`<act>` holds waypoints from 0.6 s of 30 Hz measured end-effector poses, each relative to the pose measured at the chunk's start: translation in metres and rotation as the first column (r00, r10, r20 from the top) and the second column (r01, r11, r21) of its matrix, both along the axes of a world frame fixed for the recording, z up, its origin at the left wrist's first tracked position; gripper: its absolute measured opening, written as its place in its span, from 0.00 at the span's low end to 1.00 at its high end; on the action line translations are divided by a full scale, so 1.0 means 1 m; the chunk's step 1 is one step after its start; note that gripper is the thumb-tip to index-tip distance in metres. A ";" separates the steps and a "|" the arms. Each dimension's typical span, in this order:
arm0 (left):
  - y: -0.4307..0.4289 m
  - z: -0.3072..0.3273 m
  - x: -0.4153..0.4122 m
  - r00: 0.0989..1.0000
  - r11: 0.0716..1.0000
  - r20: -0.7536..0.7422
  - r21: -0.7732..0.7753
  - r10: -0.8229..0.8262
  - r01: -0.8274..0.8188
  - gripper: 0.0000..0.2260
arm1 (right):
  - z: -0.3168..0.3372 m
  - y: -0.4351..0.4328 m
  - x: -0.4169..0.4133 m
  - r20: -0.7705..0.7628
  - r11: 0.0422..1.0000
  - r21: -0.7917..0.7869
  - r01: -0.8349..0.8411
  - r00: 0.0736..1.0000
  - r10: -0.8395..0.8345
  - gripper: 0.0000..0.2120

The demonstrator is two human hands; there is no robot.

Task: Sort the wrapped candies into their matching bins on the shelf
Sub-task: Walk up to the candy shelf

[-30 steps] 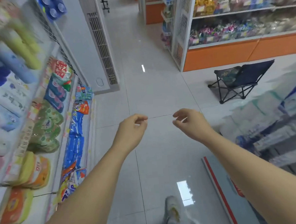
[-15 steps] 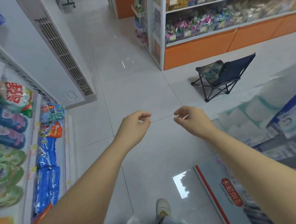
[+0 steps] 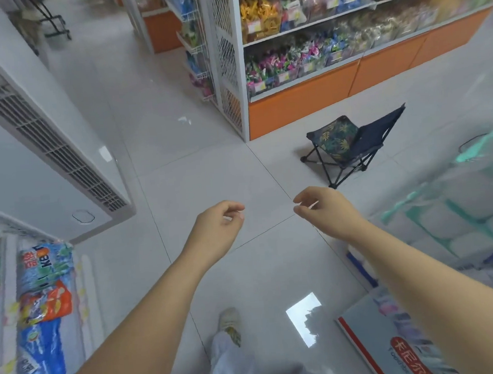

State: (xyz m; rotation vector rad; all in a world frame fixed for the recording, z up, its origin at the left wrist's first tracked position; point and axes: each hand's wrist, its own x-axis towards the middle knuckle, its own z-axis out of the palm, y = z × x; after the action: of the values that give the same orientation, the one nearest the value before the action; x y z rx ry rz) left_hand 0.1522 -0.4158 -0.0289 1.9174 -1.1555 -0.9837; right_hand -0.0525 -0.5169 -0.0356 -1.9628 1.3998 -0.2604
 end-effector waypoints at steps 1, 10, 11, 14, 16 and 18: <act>-0.016 0.001 0.014 1.000 1.000 0.007 -0.001 -0.015 0.015 0.06 | -0.001 -0.013 0.009 0.003 1.000 0.000 0.017 1.000 -0.017 0.03; -0.158 0.013 0.083 0.985 0.985 0.017 -0.014 -0.171 0.171 0.07 | 0.007 -0.108 0.053 0.009 0.980 0.019 0.196 0.981 -0.196 0.06; -0.175 0.012 0.084 0.981 0.981 0.016 -0.012 -0.192 0.193 0.07 | 0.007 -0.121 0.053 0.015 0.975 0.020 0.223 0.975 -0.223 0.06; -0.224 0.009 0.084 0.969 0.969 0.014 0.007 -0.247 0.247 0.07 | 0.011 -0.161 0.052 0.004 0.962 0.022 0.272 0.962 -0.272 0.08; -0.261 0.006 0.082 0.963 0.964 0.014 0.010 -0.267 0.267 0.07 | 0.010 -0.192 0.052 0.006 0.958 0.023 0.285 0.959 -0.285 0.08; -0.299 0.004 0.079 0.961 0.961 0.014 0.014 -0.275 0.275 0.07 | 0.007 -0.224 0.052 0.017 0.956 0.025 0.291 0.957 -0.291 0.08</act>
State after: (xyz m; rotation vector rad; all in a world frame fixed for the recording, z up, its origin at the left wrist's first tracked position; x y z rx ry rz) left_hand 0.2311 -0.7145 -0.0246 1.8076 -1.4568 -1.1236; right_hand -0.0003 -0.7409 -0.0283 -1.7268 1.6704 -0.3971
